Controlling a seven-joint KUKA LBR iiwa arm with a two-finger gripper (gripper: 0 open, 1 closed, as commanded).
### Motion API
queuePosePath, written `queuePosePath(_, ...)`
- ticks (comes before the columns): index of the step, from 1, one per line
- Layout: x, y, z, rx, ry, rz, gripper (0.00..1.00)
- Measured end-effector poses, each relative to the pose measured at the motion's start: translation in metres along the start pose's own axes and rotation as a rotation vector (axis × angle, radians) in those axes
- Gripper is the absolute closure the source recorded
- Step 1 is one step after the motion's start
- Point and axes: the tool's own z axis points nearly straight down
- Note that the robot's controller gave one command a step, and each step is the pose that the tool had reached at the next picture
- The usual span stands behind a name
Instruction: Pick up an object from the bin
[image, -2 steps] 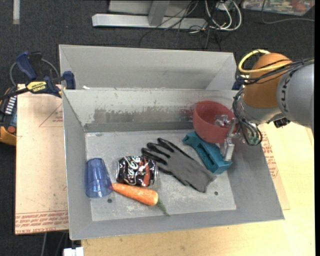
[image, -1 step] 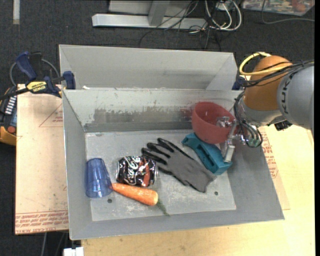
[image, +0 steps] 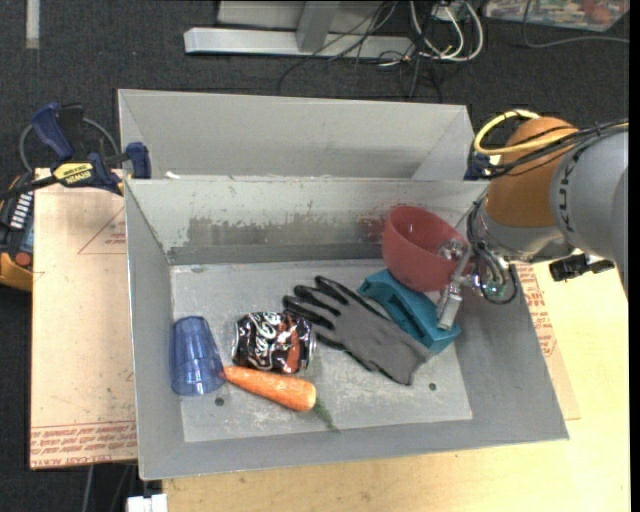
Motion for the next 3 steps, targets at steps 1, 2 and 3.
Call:
queuePosePath(1,-0.012,-0.004,-0.003,0.001,0.000,-0.194,0.00)
queuePosePath(2,0.003,0.001,-0.001,0.001,0.021,-0.011,1.00)
queuePosePath(3,0.003,0.001,-0.001,0.001,0.021,-0.011,1.00)
